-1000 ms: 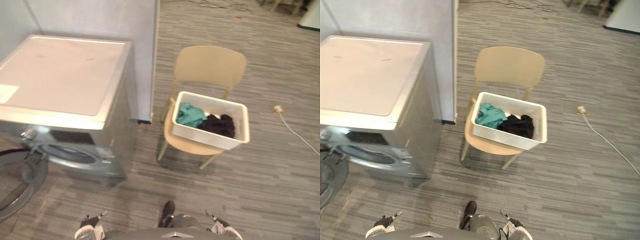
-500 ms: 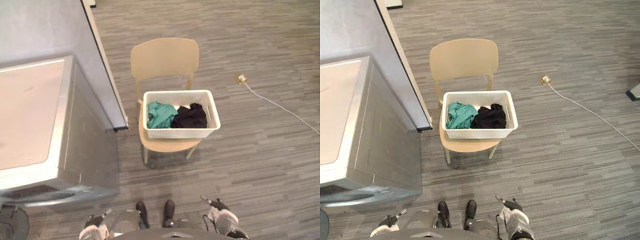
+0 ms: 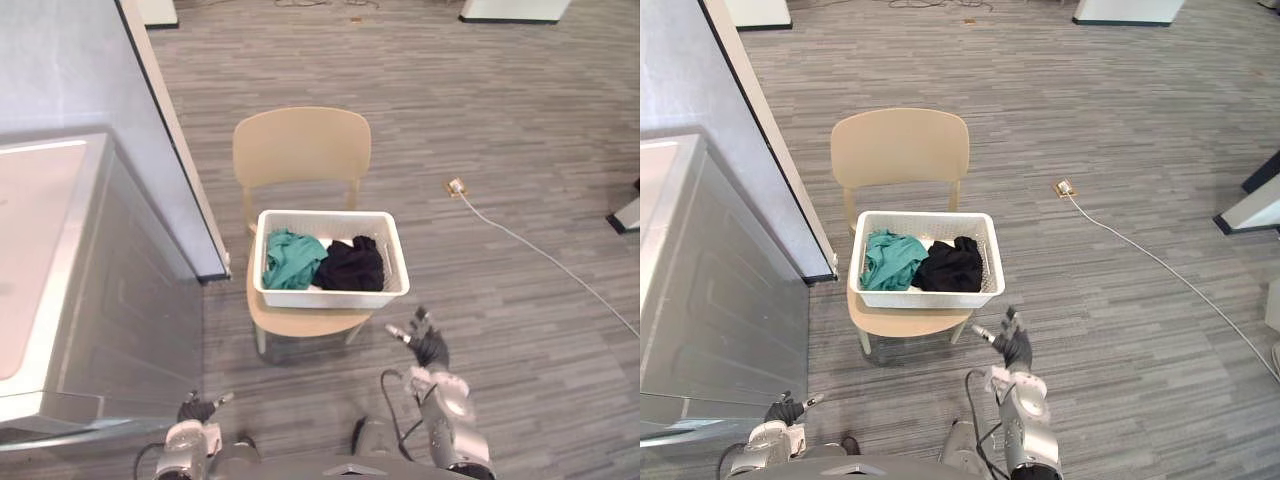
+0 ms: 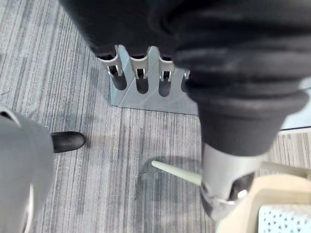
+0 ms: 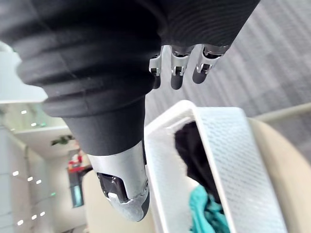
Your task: Pick up the laundry basket with both hands and put the clothes into the washing machine.
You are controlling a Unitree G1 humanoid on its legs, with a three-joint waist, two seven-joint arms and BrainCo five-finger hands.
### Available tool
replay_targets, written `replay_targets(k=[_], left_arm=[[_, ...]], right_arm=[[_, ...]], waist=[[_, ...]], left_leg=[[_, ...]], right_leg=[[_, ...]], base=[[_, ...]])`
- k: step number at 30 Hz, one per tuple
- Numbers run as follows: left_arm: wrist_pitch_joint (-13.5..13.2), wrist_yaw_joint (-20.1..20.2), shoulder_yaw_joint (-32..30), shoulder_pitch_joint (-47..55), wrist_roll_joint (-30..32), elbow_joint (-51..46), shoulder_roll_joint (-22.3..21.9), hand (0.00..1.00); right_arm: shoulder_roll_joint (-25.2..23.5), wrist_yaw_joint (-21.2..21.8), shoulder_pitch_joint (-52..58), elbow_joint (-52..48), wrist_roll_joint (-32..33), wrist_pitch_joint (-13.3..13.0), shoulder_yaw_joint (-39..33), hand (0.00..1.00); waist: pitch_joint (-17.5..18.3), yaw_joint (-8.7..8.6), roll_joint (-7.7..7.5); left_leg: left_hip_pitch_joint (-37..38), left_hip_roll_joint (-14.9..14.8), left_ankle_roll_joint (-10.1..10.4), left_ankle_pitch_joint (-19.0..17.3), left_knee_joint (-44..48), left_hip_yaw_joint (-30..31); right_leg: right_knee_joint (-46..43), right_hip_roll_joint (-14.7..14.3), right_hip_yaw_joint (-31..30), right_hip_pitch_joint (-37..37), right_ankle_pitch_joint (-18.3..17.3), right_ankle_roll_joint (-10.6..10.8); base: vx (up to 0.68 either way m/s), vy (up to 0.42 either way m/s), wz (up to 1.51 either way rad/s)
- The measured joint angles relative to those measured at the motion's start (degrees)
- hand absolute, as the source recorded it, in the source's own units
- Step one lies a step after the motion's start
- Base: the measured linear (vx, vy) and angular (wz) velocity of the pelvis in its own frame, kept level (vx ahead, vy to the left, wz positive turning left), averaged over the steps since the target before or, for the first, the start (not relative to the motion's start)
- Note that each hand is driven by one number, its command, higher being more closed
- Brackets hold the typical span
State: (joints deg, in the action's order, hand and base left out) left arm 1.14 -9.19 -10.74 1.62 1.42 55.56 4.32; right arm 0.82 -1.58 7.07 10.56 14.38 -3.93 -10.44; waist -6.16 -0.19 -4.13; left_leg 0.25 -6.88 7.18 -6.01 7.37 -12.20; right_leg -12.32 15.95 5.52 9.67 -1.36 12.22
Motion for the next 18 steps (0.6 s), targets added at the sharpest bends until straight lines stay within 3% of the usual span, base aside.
replay_targets(k=[1,2,3,4,8,12,14,18], left_arm=[[0.06,0.0,0.15,-0.12,0.34,0.42,-1.03,0.0],[-0.02,0.2,0.07,0.26,1.18,0.43,-2.42,0.0],[-0.1,0.41,-0.14,0.91,0.89,0.88,-4.48,0.0],[-0.15,0.4,-0.58,1.24,0.08,1.65,-5.27,0.0],[-0.37,0.48,-3.09,1.66,-5.78,1.53,-4.84,0.0],[-0.34,0.74,-4.74,2.47,-5.52,1.2,-2.33,0.0],[-0.34,0.86,-4.84,2.39,-4.64,1.17,-1.85,0.0],[-0.4,0.9,-4.81,2.3,-4.54,1.18,-0.9,0.0]], right_arm=[[0.97,-0.04,-0.68,-0.13,0.08,0.01,-0.05,0.0],[2.73,0.02,-0.73,-1.2,0.79,-0.06,0.22,0.0],[5.07,0.23,-0.78,-2.51,1.05,-0.04,0.4,0.0],[6.05,0.3,-0.77,-3.61,1.05,-0.05,0.65,0.0],[8.81,2.58,-2.77,-7.38,0.94,-0.88,2.51,0.0],[10.88,4.17,-8.16,-6.52,-2.59,-0.76,6.59,0.0],[14.48,4.51,-13.86,-3.24,-4.84,-0.73,9.94,0.0],[23.78,5.48,-30.69,4.71,-8.21,-0.6,22.03,0.0]], waist=[[0.14,0.22,1.84],[0.29,0.39,2.47],[1.18,0.79,4.77],[1.8,0.79,5.66],[2.34,2.81,5.36],[1.96,4.06,2.59],[1.08,4.01,2.3],[-1.29,6.04,2.85]], left_leg=[[-0.1,-1.76,0.4,0.78,-0.6,0.85],[-0.84,-2.38,1.04,1.42,-1.11,2.32],[-1.31,-2.7,1.25,1.66,-2.16,4.35],[-1.42,-3.59,1.25,2.2,-2.87,4.75],[-3.75,-5.49,2.55,5.97,-6.19,9.59],[-6.73,-4.45,2.51,8.16,-8.09,12.03],[-7.64,-3.64,2.18,9.1,-8.63,12.94],[-11.34,-2.58,1.64,10.56,-8.65,13.78]], right_leg=[[0.24,-1.65,1.54,-0.41,0.51,-1.14],[1.89,-2.94,3.18,-1.46,0.55,-1.51],[4.45,-4.76,5.2,-3.13,1.3,-2.53],[6.25,-6.12,7.02,-4.56,1.7,-3.1],[11.84,-8.95,13.08,-7.07,3.71,-4.62],[17.02,-8.85,15.95,-7.53,6.96,-4.48],[17.03,-8.14,17.14,-7.3,7.26,-4.27],[17.02,-7.12,17.18,-3.83,8.92,-4.35]], base=[[0.08,-0.38,0.5],[0.04,-0.289,0.38],[0.04,-0.23,0.56],[0.08,-0.242,0.71],[0.0,-0.126,0.62],[-0.07,-0.004,0.4],[-0.09,0.02,0.33],[-0.11,0.028,0.06]])
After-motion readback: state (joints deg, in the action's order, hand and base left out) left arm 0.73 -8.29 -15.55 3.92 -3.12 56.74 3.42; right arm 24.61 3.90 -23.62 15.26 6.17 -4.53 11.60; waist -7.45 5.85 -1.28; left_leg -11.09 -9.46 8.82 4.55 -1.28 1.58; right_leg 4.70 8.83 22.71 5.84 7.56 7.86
